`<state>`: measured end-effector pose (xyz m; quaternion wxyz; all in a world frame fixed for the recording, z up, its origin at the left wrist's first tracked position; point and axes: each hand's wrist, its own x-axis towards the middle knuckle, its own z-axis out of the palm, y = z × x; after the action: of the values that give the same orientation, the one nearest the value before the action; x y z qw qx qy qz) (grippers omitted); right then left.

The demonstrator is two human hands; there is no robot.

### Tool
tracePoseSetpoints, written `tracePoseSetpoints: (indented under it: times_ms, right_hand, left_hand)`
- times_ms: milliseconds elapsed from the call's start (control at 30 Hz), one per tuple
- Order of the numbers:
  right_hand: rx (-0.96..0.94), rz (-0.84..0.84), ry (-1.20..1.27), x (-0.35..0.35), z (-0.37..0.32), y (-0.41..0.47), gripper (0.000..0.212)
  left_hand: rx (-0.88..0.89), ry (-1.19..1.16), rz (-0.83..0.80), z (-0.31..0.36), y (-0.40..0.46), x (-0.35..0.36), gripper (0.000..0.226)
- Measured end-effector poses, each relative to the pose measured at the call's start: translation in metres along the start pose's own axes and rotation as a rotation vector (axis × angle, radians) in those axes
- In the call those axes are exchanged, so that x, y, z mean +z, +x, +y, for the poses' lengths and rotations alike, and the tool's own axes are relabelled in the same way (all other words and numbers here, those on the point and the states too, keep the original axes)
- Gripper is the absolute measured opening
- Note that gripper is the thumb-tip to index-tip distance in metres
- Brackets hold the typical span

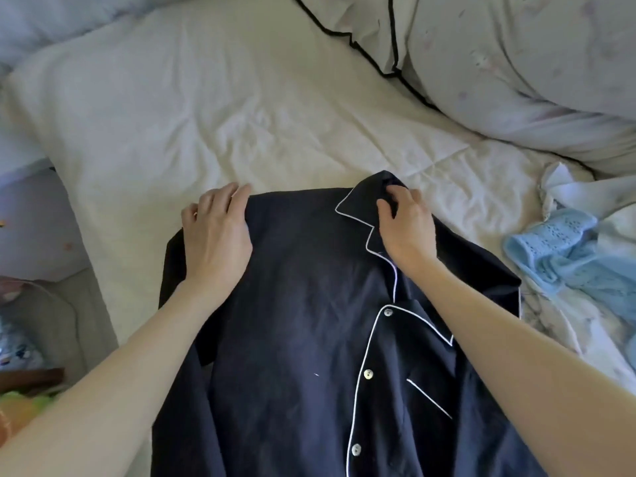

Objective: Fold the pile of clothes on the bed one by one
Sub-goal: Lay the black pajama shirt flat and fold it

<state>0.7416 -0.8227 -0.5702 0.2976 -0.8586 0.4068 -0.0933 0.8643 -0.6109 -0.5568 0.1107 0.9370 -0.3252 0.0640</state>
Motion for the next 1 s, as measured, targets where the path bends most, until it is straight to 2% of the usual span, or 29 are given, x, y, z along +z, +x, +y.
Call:
tracePoseSetpoints:
  times_ms: [67, 167, 233, 300, 367, 467, 567, 633, 700, 767, 867, 1000]
  right_hand:
    - [-0.083, 0.072, -0.066, -0.012, 0.014, -0.029, 0.033]
    - [-0.128, 0.156, -0.143, -0.037, 0.049, -0.075, 0.026]
    - [-0.076, 0.195, -0.178, -0.057, 0.078, -0.097, 0.024]
    - [0.063, 0.23, -0.103, -0.078, 0.105, -0.109, 0.024]
    - [0.205, 0.238, -0.023, -0.095, 0.125, -0.123, 0.022]
    - [0.335, 0.146, -0.034, -0.101, 0.143, -0.155, 0.02]
    - [0.359, 0.081, -0.051, -0.094, 0.146, -0.184, 0.037]
    - [0.363, 0.064, -0.089, -0.085, 0.14, -0.194, 0.051]
    - [0.302, 0.071, -0.201, -0.079, 0.135, -0.199, 0.054]
    - [0.204, 0.116, -0.276, -0.075, 0.136, -0.2, 0.04]
    - [0.124, 0.201, -0.255, -0.078, 0.147, -0.196, 0.013]
    - [0.043, 0.253, -0.213, -0.089, 0.159, -0.185, 0.008]
  left_hand:
    - [0.14, -0.087, 0.016, 0.034, -0.026, 0.003, 0.039]
    - [0.362, -0.186, -0.129, 0.091, -0.065, 0.014, 0.043]
    - [0.486, -0.205, -0.223, 0.122, -0.08, 0.023, 0.048]
    - [0.563, -0.212, -0.249, 0.146, -0.085, 0.03, 0.047]
    - [0.616, -0.254, -0.228, 0.168, -0.083, 0.032, 0.039]
    - [0.704, -0.381, -0.119, 0.203, -0.074, 0.036, 0.027]
    - [0.824, -0.425, -0.049, 0.242, -0.054, 0.043, 0.023]
    - [0.916, -0.326, -0.208, 0.263, -0.041, 0.051, 0.041]
    - [0.991, -0.107, -0.403, 0.274, -0.031, 0.063, 0.057]
    - [1.016, -0.028, -0.47, 0.276, -0.027, 0.071, 0.048]
    - [1.072, -0.194, -0.352, 0.27, -0.028, 0.069, 0.02]
    - [1.113, -0.361, -0.206, 0.263, -0.018, 0.065, 0.019]
